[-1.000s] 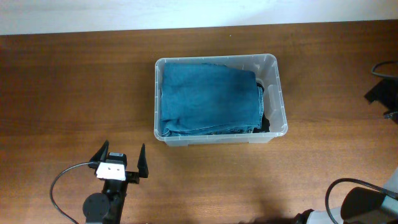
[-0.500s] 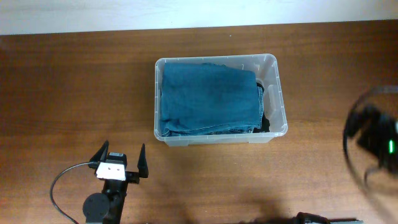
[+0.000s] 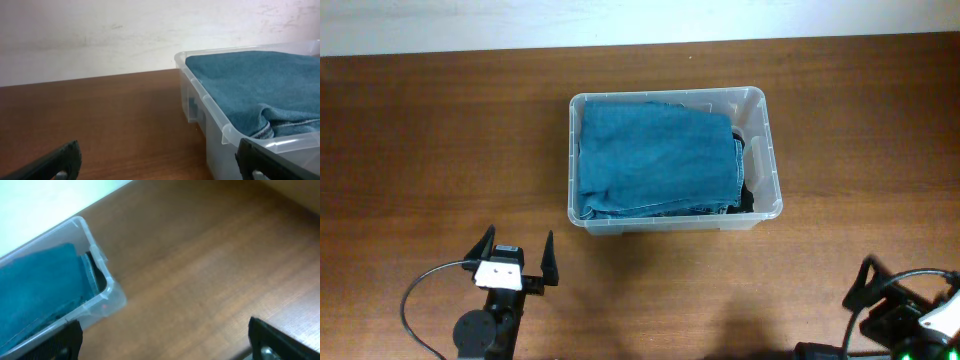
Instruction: Pack container
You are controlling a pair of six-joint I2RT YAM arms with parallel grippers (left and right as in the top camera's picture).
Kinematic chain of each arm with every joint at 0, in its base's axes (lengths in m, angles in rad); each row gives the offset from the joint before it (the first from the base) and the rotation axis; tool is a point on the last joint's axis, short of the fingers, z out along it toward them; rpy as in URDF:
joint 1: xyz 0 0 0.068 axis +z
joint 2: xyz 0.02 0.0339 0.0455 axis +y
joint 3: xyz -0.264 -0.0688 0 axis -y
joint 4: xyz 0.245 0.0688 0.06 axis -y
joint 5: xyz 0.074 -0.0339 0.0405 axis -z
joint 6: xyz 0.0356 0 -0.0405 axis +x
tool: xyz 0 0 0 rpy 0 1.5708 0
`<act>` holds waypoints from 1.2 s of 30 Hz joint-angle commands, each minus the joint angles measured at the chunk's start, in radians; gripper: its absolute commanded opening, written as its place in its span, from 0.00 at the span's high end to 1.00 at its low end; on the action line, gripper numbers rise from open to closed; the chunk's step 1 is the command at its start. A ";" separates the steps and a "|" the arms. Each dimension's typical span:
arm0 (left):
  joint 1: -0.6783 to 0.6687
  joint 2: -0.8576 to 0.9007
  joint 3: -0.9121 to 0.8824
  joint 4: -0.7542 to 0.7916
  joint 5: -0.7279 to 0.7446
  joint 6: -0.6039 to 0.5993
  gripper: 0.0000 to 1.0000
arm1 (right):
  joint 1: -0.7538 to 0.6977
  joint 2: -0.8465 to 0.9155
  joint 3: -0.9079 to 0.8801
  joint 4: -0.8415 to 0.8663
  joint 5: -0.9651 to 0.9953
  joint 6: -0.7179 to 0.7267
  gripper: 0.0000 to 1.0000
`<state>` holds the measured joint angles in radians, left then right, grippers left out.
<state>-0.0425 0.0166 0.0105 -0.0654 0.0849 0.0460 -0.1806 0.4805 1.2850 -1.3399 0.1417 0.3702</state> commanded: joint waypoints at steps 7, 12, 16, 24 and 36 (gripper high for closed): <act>0.006 -0.005 -0.001 -0.009 -0.003 0.016 0.01 | 0.108 -0.285 -0.406 0.455 -0.032 -0.164 0.01; 0.006 -0.005 -0.001 -0.009 -0.003 0.016 0.01 | 0.122 -0.314 -0.603 0.669 -0.160 -0.281 0.02; 0.006 -0.005 -0.001 -0.009 -0.003 0.016 0.01 | 0.122 -0.358 -0.769 0.885 -0.254 -0.281 0.01; 0.006 -0.005 -0.001 -0.009 -0.003 0.016 0.01 | 0.157 -0.477 -0.896 0.937 -0.266 -0.277 0.01; 0.006 -0.005 -0.001 -0.009 -0.003 0.016 0.01 | 0.153 -0.477 -1.117 1.205 -0.266 -0.311 0.02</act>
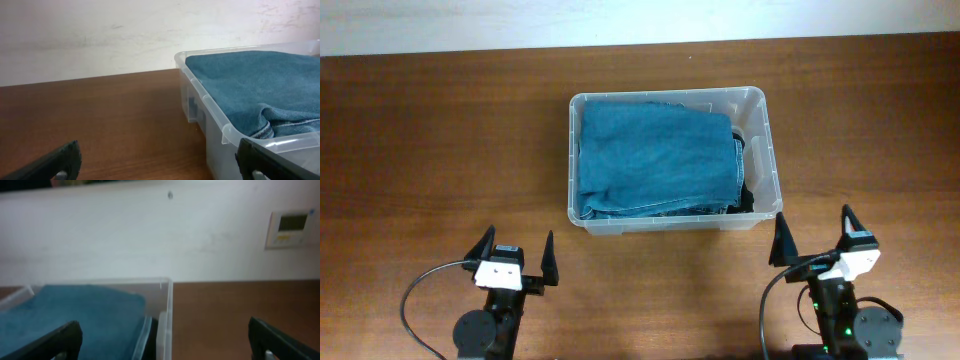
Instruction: Pack container
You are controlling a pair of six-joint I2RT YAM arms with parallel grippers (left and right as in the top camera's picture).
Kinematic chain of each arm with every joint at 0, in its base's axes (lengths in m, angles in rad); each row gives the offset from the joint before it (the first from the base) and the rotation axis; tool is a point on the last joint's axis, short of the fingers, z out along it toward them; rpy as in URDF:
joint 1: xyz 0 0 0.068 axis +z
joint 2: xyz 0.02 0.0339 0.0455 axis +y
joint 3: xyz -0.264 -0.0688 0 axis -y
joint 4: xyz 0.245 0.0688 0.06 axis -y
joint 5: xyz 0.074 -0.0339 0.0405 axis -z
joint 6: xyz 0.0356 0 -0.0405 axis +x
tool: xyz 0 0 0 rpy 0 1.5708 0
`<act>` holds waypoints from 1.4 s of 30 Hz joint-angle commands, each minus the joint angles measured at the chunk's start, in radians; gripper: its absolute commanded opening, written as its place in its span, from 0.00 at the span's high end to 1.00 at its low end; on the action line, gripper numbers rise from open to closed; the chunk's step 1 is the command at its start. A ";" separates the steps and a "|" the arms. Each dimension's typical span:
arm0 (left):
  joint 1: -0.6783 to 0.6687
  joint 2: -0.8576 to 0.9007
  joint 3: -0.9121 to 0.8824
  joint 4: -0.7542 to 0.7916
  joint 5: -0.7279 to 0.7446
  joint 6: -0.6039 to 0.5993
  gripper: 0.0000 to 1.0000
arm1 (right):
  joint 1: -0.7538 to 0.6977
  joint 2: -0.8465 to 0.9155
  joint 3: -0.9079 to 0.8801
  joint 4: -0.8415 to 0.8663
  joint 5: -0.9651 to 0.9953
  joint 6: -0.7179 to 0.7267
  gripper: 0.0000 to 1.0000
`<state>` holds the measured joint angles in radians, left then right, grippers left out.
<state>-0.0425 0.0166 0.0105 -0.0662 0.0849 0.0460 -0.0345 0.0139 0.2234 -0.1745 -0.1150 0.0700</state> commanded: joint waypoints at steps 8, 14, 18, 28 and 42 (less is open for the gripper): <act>0.006 -0.005 -0.001 -0.008 -0.003 0.016 0.01 | 0.007 -0.010 -0.175 0.152 -0.022 -0.006 0.01; 0.006 -0.005 -0.001 -0.008 -0.003 0.016 0.01 | -0.020 -0.010 -0.215 0.153 -0.029 -0.006 0.02; 0.006 -0.005 -0.001 -0.008 -0.003 0.016 0.01 | -0.020 -0.010 -0.218 0.135 -0.027 -0.013 0.02; 0.006 -0.005 -0.001 -0.008 -0.003 0.016 0.01 | -0.019 -0.010 -0.218 0.235 0.074 -0.013 0.02; 0.006 -0.005 -0.001 -0.008 -0.003 0.016 0.01 | -0.019 -0.010 -0.218 0.151 0.073 -0.010 0.02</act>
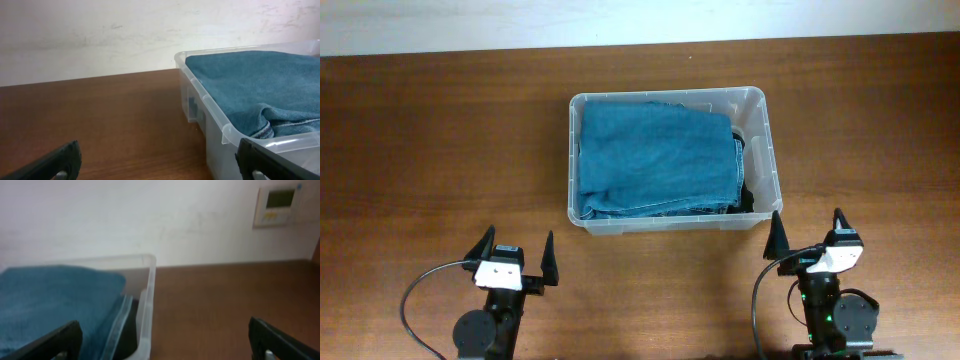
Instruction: Pack container
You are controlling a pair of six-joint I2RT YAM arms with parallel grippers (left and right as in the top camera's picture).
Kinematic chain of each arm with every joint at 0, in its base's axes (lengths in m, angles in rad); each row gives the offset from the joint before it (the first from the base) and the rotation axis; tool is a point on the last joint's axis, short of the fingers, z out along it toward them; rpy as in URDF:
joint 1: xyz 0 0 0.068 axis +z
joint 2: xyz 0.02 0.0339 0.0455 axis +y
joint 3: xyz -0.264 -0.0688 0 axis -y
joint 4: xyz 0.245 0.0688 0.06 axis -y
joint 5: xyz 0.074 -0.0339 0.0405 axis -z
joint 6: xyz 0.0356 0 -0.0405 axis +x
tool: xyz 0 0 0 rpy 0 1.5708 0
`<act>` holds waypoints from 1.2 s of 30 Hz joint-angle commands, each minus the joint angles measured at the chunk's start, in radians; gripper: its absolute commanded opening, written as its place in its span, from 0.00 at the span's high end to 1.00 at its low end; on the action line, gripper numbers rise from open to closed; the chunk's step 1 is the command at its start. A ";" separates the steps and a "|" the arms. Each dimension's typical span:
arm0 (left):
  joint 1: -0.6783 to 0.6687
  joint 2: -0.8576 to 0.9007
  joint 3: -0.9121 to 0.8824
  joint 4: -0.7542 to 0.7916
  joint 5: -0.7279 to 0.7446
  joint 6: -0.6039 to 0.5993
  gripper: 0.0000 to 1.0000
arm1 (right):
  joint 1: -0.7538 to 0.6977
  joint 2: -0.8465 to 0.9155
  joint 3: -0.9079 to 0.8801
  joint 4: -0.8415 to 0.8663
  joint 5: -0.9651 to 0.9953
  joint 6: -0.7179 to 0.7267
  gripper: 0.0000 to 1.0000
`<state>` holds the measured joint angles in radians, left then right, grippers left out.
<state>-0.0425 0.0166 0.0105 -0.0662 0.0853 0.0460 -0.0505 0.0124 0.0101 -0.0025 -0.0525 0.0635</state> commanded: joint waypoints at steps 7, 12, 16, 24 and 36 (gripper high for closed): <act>0.006 -0.005 -0.001 -0.008 -0.003 0.016 0.01 | -0.003 -0.009 -0.005 -0.072 0.012 -0.004 0.02; 0.006 -0.005 -0.001 -0.008 -0.003 0.016 0.01 | -0.003 -0.009 -0.005 -0.072 0.012 -0.004 0.02; 0.006 -0.005 -0.001 -0.008 -0.003 0.016 0.01 | -0.003 -0.009 -0.005 -0.072 0.012 -0.004 0.02; 0.006 -0.005 -0.001 -0.008 -0.003 0.016 0.01 | -0.003 -0.009 -0.005 -0.072 0.012 -0.004 0.01; 0.006 -0.005 -0.001 -0.008 -0.003 0.016 0.01 | -0.003 -0.009 -0.005 -0.072 0.012 -0.004 0.01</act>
